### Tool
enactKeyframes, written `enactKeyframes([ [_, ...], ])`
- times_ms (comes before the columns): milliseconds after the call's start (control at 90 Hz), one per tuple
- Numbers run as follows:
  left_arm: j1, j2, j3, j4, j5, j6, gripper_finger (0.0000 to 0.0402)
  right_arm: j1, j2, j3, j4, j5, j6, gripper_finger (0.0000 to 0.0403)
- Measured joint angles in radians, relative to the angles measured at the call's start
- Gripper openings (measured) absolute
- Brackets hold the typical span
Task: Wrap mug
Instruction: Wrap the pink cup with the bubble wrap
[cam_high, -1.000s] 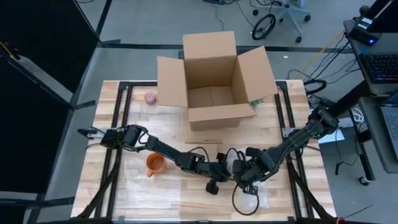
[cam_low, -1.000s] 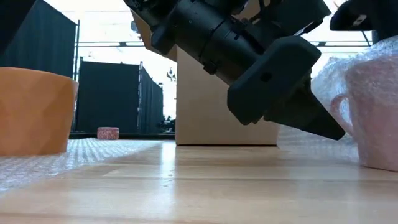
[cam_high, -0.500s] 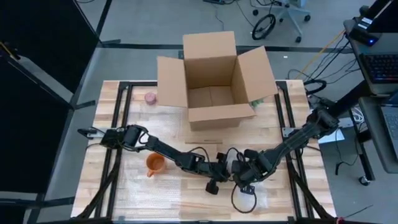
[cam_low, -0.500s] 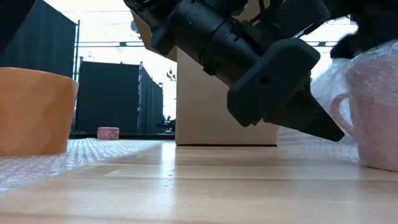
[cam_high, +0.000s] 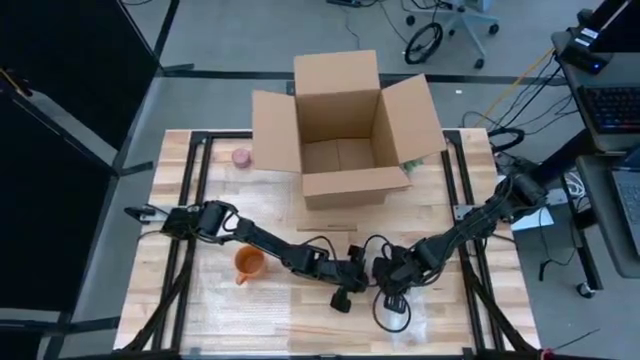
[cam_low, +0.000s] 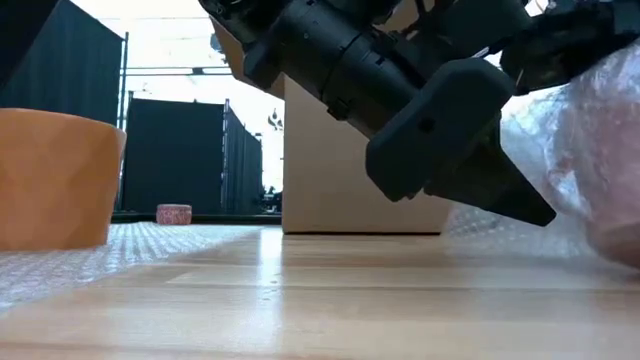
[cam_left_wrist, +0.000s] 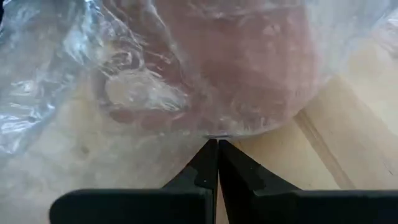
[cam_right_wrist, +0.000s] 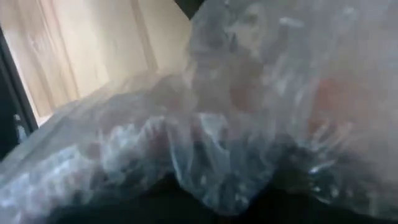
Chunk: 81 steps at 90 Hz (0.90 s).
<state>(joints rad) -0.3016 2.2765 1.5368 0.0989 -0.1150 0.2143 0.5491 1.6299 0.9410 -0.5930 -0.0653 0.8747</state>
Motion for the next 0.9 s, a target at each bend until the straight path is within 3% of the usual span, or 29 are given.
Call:
enactKeyframes([
  [267, 0.000, -0.010, 0.000, -0.018, -0.034, 0.004, 0.0000, 0.001, 0.006, 0.122, -0.211, 0.045, -0.048, 0.0000],
  [611, 0.000, -0.031, 0.000, -0.037, -0.060, 0.009, 0.0000, 0.001, 0.003, 0.233, -0.309, 0.010, -0.061, 0.0003],
  [900, 0.000, -0.032, 0.000, -0.091, -0.061, 0.009, 0.0000, 0.005, 0.002, 0.439, -0.534, 0.017, -0.034, 0.0087],
])
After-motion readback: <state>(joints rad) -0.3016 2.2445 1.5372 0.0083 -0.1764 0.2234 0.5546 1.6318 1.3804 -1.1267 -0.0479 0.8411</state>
